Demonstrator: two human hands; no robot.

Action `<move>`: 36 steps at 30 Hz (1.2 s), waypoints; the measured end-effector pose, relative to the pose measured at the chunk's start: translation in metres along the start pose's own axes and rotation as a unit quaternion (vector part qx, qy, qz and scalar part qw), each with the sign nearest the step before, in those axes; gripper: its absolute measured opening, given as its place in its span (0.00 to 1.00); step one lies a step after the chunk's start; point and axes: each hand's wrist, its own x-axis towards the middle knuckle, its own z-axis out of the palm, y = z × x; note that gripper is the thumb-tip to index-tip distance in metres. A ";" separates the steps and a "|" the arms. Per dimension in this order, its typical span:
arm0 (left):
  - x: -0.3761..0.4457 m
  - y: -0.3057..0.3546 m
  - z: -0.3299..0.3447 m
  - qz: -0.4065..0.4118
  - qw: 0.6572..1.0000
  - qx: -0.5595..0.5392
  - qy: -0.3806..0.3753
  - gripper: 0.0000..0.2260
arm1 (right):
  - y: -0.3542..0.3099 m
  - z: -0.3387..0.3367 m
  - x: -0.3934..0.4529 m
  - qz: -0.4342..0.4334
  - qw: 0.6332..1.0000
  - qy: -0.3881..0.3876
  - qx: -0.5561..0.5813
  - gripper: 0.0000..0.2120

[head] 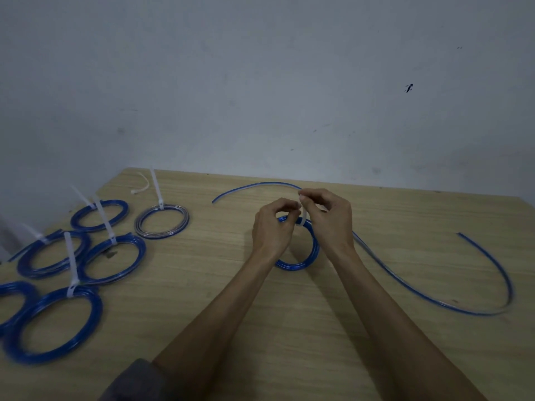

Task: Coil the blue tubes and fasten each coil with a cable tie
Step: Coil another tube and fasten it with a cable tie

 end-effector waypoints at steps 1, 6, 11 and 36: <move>0.000 0.000 0.000 0.001 1.000 0.002 0.002 0.06 | 0.002 0.000 0.000 0.005 1.000 -0.008 0.003 0.06; -0.001 0.002 -0.003 0.005 0.999 -0.034 0.010 0.07 | 0.007 0.002 -0.002 0.030 0.999 -0.040 0.007 0.08; 0.000 0.002 -0.005 -0.041 0.994 -0.100 0.009 0.03 | 0.010 -0.004 0.002 0.039 0.996 -0.079 -0.015 0.04; -0.003 0.004 -0.011 -0.060 0.985 -0.138 -0.085 0.07 | 0.017 -0.020 0.012 0.057 0.992 -0.098 -0.058 0.03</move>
